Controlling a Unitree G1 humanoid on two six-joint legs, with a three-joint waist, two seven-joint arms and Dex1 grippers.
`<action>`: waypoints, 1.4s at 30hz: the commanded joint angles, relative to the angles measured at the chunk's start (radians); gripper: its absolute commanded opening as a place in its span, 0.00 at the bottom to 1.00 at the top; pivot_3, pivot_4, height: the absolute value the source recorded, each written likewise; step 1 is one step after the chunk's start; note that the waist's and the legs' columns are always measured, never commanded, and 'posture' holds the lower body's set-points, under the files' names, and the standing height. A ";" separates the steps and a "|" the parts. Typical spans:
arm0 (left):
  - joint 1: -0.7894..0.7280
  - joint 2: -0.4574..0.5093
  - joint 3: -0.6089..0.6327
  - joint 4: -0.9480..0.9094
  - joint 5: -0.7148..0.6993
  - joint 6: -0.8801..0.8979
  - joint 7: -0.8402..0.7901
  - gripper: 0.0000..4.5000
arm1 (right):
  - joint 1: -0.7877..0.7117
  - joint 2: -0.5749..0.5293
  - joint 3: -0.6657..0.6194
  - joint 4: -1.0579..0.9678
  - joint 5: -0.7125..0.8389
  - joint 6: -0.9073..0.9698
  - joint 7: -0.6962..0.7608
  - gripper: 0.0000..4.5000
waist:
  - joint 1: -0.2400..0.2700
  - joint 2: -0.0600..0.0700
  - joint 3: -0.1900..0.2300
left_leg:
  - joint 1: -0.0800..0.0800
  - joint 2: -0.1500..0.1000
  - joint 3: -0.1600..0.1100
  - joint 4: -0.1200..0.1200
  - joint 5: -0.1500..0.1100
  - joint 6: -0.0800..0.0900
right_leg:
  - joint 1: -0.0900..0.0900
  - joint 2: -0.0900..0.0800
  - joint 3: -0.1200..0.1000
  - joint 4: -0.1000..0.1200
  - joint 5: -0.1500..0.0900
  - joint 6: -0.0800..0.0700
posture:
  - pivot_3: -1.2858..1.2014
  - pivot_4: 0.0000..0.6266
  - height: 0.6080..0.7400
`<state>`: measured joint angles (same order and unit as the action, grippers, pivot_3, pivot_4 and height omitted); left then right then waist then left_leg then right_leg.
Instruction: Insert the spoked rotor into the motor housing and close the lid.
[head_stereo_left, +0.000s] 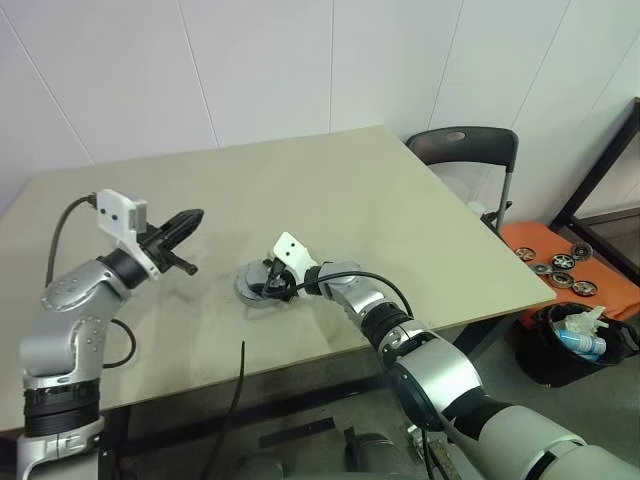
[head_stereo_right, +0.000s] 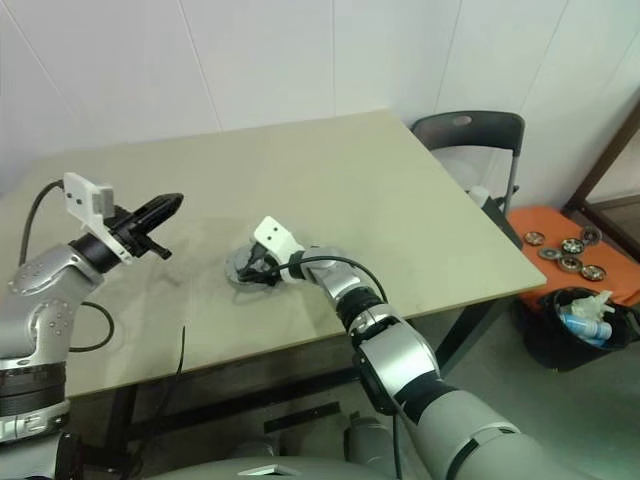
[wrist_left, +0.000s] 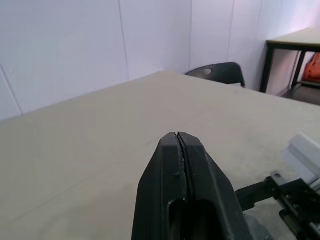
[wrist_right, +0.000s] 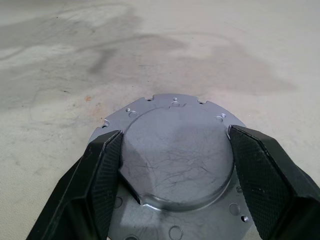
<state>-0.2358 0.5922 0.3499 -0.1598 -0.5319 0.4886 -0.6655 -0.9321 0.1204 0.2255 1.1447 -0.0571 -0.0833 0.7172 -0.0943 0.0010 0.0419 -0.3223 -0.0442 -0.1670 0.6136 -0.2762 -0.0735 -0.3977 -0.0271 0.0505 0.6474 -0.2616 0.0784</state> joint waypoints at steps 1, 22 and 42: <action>0.024 0.023 0.031 -0.026 -0.002 -0.009 0.007 0.01 | 0.002 0.069 0.001 0.012 -0.008 -0.006 -0.002 0.67 | 0.000 0.000 0.000 | 0.000 0.000 0.000 0.000 0.000 0.000 | 0.000 0.000 0.000 0.000 0.000 0.000 | 0.52 0.00 1.00; 0.096 -0.012 0.013 -0.081 -0.019 -0.009 0.052 0.01 | 0.021 0.044 0.051 0.023 -0.058 0.000 0.124 0.67 | -0.002 0.000 0.000 | 0.000 0.000 0.000 -0.001 -0.001 -0.001 | -0.001 0.000 0.001 -0.001 0.000 -0.001 | 0.52 0.00 1.00; 0.107 -0.034 -0.032 -0.108 -0.009 -0.001 0.072 0.01 | 0.023 0.025 0.089 0.043 -0.125 0.062 0.150 0.67 | -0.004 0.000 -0.001 | 0.000 0.001 0.001 -0.001 -0.002 -0.002 | 0.000 0.000 0.001 -0.001 -0.001 -0.002 | 0.52 0.00 1.00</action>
<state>-0.1197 0.5543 0.3235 -0.2268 -0.5364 0.4932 -0.5977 -0.9395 0.1177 0.2492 1.1316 -0.1265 -0.0727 0.8214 -0.0985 0.0007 0.0413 -0.3216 -0.0433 -0.1663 0.6124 -0.2785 -0.0760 -0.3979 -0.0268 0.0515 0.6461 -0.2623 0.0764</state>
